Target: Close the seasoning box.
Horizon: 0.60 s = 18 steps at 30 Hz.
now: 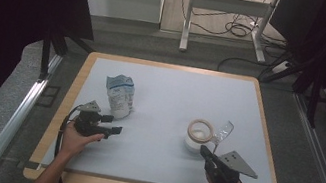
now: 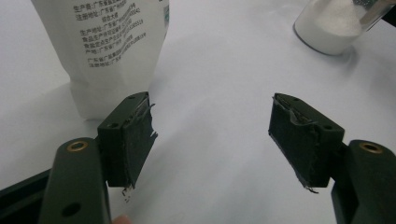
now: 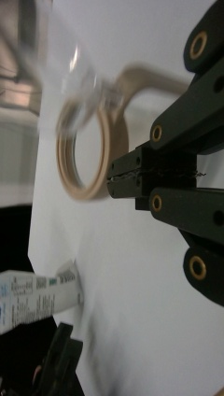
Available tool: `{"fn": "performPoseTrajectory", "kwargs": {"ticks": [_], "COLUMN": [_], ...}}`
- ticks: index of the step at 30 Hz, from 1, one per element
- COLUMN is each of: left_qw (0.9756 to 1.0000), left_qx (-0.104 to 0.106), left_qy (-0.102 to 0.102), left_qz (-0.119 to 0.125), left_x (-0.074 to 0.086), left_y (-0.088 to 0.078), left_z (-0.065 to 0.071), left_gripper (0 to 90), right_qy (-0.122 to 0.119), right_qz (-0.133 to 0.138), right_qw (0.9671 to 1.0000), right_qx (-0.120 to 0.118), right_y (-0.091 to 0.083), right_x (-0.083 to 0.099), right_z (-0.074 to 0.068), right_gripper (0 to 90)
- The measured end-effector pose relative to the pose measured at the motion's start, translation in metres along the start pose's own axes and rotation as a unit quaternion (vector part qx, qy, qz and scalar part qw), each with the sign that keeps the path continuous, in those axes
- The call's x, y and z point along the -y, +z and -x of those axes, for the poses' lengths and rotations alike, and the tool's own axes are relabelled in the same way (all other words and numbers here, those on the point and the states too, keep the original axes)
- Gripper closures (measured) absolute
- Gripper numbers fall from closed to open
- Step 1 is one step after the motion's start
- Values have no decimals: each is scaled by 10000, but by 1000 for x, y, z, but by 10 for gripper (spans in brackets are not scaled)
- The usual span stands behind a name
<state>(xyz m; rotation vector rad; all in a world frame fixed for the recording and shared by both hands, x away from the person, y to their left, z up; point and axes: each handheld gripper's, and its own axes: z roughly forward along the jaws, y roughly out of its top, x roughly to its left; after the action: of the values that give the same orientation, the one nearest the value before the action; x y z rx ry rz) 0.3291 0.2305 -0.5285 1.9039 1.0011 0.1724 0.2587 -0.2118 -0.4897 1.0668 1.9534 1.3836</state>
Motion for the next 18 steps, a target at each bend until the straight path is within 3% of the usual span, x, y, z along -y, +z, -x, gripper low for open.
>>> {"fn": "performPoseTrajectory", "kwargs": {"ticks": [8, 18], "left_qw": [10000, 10000], "left_qx": [35, 32], "left_qy": [66, 51], "left_qz": [-51, -73], "left_x": [-1, -1], "left_y": [4, 5], "left_z": [4, 5], "left_gripper": [302, 302], "right_qy": [327, 532], "right_qz": [132, 162], "right_qw": [9983, 9953], "right_qx": [458, 788], "right_y": [-19, -17], "right_x": [0, -1], "right_z": [33, 55], "right_gripper": [898, 898]}}
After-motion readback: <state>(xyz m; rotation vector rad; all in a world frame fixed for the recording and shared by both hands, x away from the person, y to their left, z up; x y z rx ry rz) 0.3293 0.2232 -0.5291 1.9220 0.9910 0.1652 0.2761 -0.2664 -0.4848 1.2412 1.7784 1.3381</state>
